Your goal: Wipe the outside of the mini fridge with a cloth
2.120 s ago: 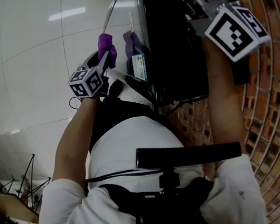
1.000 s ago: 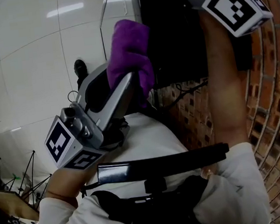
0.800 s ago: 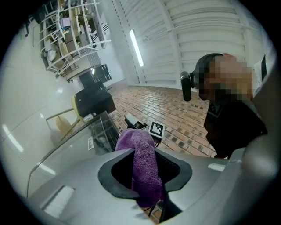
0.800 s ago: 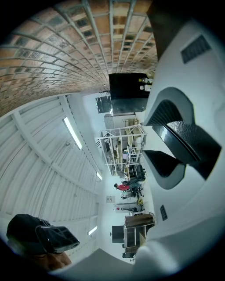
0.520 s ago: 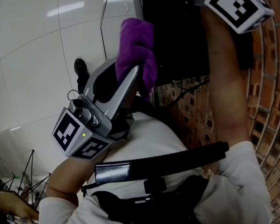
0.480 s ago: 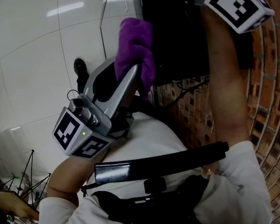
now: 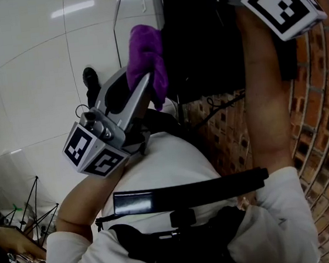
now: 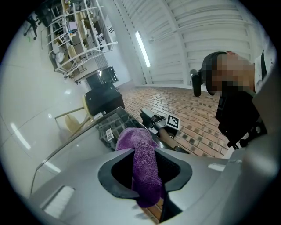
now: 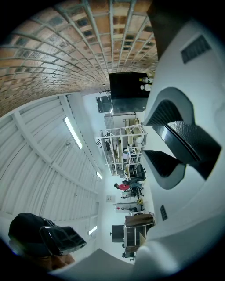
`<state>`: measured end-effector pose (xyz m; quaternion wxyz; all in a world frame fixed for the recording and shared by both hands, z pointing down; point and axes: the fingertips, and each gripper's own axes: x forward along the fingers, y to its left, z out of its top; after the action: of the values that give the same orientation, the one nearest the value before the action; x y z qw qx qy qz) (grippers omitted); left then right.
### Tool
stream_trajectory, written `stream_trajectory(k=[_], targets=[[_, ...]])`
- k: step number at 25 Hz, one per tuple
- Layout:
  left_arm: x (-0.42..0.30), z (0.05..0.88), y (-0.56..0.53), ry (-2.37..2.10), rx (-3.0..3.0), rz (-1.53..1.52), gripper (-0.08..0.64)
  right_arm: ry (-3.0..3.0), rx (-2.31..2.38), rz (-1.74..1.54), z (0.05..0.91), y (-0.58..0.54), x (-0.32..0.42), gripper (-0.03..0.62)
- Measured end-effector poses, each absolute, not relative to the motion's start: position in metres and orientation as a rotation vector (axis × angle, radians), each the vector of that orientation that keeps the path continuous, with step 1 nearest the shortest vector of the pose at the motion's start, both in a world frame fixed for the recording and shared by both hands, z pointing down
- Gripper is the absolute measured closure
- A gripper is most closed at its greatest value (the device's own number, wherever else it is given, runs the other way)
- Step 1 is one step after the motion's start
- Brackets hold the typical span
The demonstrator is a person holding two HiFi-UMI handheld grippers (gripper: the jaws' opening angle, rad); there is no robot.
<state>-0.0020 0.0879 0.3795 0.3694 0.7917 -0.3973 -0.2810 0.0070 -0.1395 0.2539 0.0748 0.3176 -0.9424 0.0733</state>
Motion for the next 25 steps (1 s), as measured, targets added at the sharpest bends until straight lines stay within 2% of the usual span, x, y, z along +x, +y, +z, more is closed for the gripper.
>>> stream_trajectory(k=[25], targets=[[-0.001,0.513,0.088,-1.130,1.918,-0.583,0.454,-2.823,0.948,0.222,0.255,-0.140,0.006,0.426]])
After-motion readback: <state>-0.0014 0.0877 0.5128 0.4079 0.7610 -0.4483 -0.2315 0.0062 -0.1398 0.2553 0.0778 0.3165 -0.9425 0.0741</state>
